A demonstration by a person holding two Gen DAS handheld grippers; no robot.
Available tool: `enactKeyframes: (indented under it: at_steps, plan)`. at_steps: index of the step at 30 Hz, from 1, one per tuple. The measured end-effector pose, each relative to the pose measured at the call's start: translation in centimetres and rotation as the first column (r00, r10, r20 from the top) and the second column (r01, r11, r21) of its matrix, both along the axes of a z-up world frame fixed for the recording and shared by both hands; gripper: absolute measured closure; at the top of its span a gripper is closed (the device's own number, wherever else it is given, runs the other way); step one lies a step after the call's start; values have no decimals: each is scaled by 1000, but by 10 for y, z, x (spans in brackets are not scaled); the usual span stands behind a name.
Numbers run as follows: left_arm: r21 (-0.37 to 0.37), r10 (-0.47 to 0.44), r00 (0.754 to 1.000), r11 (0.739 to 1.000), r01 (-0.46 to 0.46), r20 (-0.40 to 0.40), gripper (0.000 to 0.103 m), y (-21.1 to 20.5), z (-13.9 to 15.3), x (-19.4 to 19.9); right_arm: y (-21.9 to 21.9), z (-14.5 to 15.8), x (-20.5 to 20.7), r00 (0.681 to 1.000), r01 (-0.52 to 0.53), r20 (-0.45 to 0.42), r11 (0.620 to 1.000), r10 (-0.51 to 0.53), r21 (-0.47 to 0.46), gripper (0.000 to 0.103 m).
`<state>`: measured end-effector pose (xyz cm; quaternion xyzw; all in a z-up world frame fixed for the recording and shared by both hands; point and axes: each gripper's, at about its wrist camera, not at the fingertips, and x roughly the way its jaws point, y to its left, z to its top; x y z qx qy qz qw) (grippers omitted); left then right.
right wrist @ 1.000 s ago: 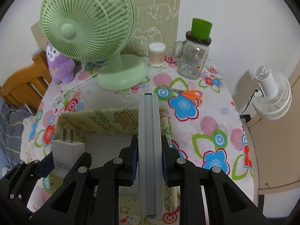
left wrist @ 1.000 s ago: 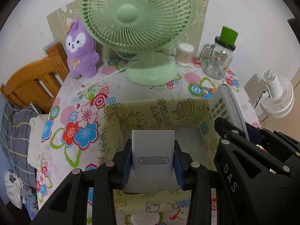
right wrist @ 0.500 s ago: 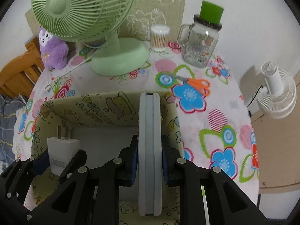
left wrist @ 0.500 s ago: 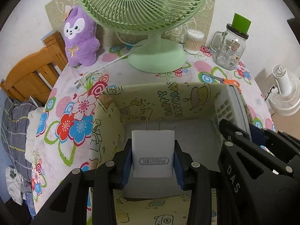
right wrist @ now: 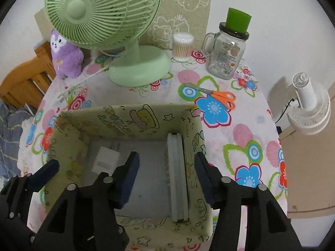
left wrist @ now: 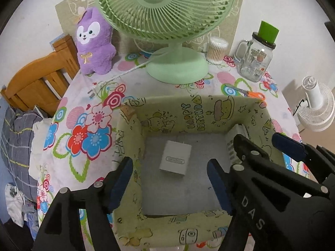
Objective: Organize rigid objects
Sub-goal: 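Open left tool to drop the plug in the box while right releases the power strip, then withdraw both tools from the box toward the remaining items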
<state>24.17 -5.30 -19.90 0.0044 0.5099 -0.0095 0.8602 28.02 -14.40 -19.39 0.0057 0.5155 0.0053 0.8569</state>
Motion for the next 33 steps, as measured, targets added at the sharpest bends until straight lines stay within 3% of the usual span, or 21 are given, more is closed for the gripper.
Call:
enactKeyframes:
  at_steps: [3, 6, 33]
  plan:
    - [-7, -5, 1000, 1000, 5, 5, 24, 2, 6, -5, 2, 8, -5, 1000, 6, 13, 1000, -6, -13, 31]
    - [-20, -14, 1000, 1000, 14, 11, 21, 3, 13, -11, 4, 15, -11, 1000, 2, 25, 1000, -2, -1, 27]
    - [31, -76, 991, 997, 73, 112, 14, 8, 81, -76, 4, 84, -82, 992, 52, 114, 999, -53, 14, 21]
